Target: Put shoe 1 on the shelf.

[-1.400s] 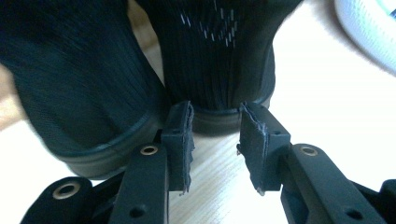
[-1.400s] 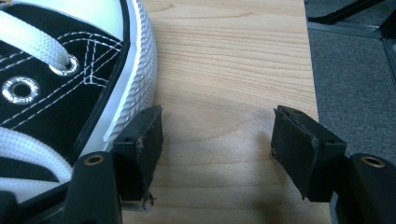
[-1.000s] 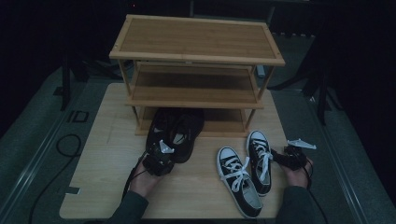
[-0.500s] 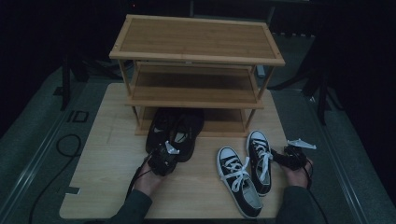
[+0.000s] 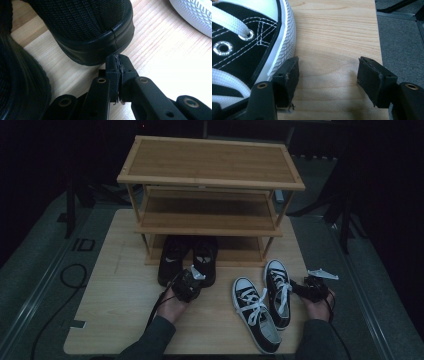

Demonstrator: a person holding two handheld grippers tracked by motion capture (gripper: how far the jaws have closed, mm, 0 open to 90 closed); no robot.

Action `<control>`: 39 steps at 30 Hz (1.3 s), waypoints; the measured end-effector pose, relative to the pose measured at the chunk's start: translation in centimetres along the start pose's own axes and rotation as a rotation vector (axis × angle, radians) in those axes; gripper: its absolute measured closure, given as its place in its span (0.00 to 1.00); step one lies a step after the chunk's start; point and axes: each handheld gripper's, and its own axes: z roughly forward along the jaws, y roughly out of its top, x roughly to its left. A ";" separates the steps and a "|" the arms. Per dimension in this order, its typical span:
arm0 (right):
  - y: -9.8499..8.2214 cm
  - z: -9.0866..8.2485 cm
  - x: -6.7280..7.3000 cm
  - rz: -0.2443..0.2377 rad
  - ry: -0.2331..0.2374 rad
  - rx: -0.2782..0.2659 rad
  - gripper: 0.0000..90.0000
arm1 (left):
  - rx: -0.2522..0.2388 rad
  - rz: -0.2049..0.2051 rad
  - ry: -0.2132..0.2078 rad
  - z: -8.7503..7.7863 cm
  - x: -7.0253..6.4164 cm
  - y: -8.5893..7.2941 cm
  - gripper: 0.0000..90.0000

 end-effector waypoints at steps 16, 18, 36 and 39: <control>0.0 0.0 0.0 0.000 0.000 0.000 0.37 | 0.042 -0.006 0.024 1.1 -0.4 -0.1 0.99; 0.0 0.0 0.0 0.000 0.001 0.000 0.37 | 0.037 -0.007 0.045 0.9 -0.2 0.0 0.99; 0.0 0.0 0.0 0.001 0.002 0.001 0.37 | 0.066 -0.074 0.133 2.4 1.6 2.7 0.99; 0.0 0.0 0.0 0.001 0.002 0.001 0.37 | 0.074 -0.085 0.154 2.9 1.9 3.1 0.99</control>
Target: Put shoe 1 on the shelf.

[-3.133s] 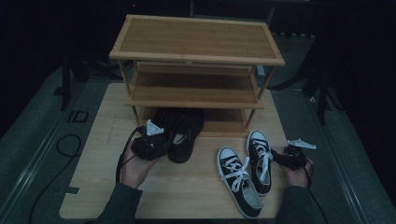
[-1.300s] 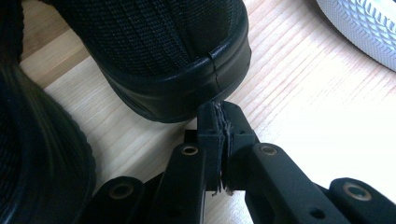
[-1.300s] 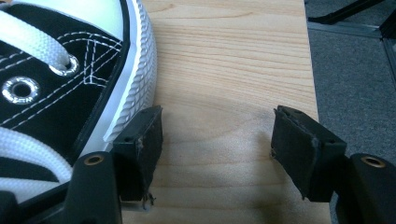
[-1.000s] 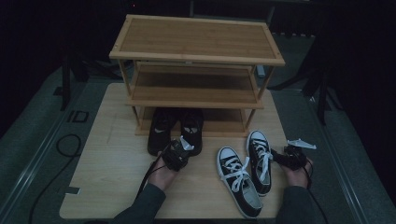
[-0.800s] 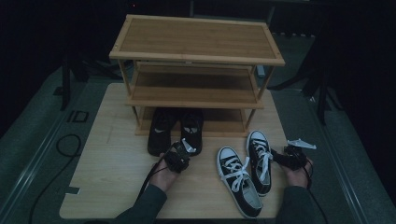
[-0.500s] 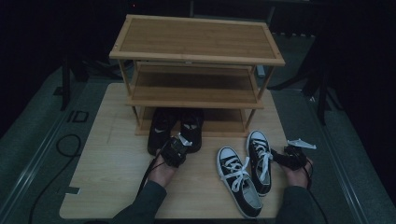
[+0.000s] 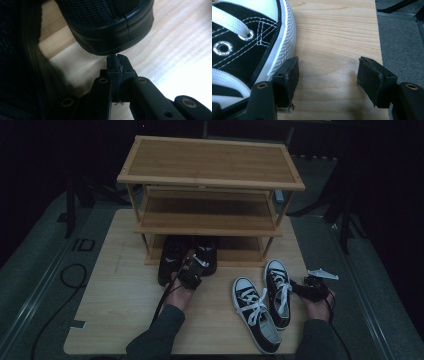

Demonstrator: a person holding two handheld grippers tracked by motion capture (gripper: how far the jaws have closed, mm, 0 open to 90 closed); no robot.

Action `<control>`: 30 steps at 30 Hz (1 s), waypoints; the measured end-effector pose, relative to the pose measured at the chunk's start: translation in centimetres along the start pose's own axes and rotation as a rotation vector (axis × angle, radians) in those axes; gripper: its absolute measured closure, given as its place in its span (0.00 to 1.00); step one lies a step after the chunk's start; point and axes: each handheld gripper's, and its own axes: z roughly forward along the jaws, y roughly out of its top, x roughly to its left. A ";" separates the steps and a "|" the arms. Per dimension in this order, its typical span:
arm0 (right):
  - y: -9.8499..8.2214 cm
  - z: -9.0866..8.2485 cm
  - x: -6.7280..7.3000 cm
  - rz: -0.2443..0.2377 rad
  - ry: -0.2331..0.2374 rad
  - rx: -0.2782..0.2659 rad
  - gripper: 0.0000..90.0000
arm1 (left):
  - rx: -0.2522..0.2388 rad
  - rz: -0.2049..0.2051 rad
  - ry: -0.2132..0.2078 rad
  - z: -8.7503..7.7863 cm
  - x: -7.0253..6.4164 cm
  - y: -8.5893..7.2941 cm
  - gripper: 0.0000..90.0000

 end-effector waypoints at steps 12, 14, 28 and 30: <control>0.0 0.0 0.0 0.001 0.000 0.000 0.37 | -0.001 -0.021 0.017 1.3 0.2 1.2 0.99; 0.0 0.0 0.0 0.001 0.000 0.000 0.37 | -0.009 -0.016 0.018 1.3 0.1 1.1 0.99; 0.0 0.0 0.0 0.000 0.000 0.000 0.37 | -0.075 -0.016 -0.023 -0.6 0.8 -0.4 0.98; 0.0 0.0 0.0 0.000 0.000 0.000 0.37 | -0.073 -0.010 -0.031 -1.0 1.0 -0.9 0.97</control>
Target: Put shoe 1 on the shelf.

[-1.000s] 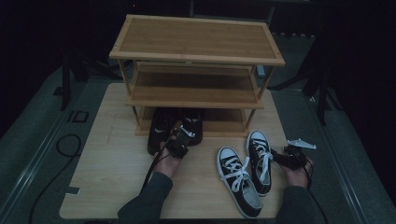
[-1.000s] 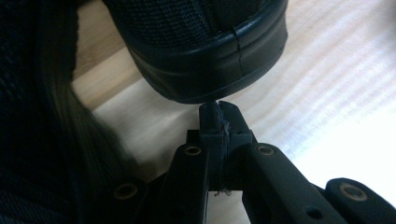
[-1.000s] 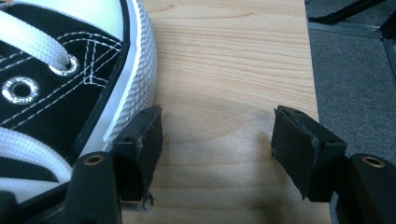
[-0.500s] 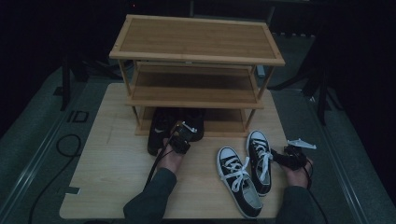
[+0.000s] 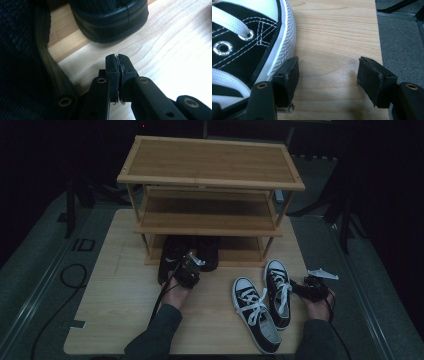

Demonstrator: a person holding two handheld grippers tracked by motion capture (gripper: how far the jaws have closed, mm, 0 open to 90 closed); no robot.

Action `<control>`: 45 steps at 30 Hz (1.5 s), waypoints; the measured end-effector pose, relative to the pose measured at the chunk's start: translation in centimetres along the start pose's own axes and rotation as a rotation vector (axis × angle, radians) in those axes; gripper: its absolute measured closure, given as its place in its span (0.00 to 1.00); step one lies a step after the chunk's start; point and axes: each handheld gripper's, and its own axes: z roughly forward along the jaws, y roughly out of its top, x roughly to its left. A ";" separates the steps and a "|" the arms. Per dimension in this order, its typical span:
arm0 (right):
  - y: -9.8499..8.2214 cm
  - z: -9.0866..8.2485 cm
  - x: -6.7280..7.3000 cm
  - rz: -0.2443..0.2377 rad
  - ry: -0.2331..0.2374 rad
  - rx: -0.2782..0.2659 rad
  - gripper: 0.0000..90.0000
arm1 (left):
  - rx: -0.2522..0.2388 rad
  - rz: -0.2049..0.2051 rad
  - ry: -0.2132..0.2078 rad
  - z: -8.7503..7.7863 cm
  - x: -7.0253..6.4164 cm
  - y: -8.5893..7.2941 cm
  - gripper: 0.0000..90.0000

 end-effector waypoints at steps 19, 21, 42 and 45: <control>0.0 0.0 0.0 -0.002 0.000 -0.001 0.37 | 0.051 0.034 0.030 -3.0 1.1 -4.8 0.96; 0.0 0.0 0.0 -0.003 0.000 -0.001 0.37 | 0.062 0.037 0.037 -3.2 1.6 -5.3 0.96; 0.0 0.0 0.0 -0.003 0.000 -0.001 0.37 | 0.082 -0.049 0.100 -4.9 4.9 -8.6 0.95; 0.0 0.0 0.0 -0.003 0.000 -0.001 0.37 | 0.080 -0.081 0.094 -4.7 5.4 -8.9 0.95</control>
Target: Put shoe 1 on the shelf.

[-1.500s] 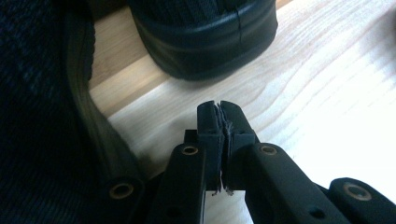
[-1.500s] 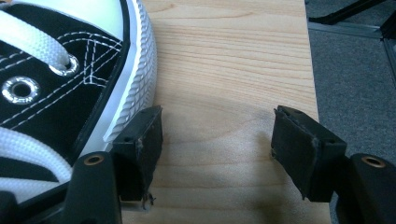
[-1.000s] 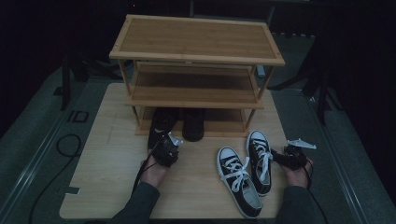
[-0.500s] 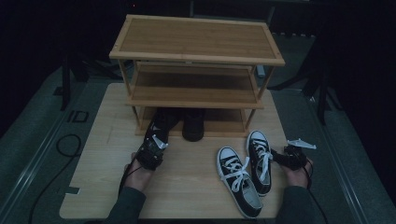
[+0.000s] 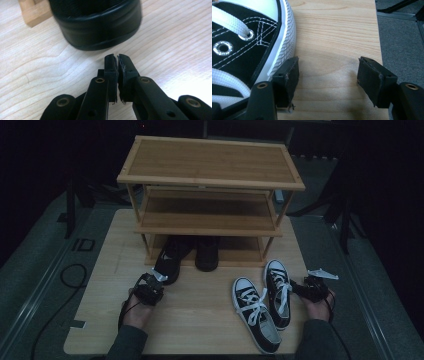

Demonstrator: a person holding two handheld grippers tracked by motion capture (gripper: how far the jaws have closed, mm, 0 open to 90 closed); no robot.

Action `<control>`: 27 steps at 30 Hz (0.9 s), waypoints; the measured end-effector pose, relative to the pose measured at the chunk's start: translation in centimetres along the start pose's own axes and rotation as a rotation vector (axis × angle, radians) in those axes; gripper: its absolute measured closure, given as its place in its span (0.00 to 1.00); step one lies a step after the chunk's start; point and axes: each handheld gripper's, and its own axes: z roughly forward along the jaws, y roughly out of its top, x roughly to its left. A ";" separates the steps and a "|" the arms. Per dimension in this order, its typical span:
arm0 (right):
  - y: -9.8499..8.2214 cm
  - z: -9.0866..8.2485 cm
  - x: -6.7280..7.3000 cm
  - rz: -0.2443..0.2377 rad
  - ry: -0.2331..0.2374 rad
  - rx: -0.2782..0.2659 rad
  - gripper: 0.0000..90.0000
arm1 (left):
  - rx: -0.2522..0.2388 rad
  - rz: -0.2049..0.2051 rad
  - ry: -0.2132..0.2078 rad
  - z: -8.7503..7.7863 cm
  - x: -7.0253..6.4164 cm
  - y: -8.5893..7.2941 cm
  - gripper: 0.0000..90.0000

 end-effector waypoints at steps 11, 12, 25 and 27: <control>0.0 0.0 0.0 0.000 0.000 0.000 0.37 | -0.021 -0.079 -0.003 0.7 1.3 0.5 0.95; 0.0 0.0 0.0 0.000 0.000 0.000 0.37 | -0.021 -0.079 -0.003 0.7 1.3 0.5 0.95; 0.0 0.0 0.0 0.000 -0.001 0.001 0.37 | -0.021 -0.039 -0.019 1.7 0.9 2.4 0.95; 0.0 0.0 0.0 0.000 0.000 0.001 0.37 | -0.014 -0.007 -0.023 2.1 0.2 3.2 0.95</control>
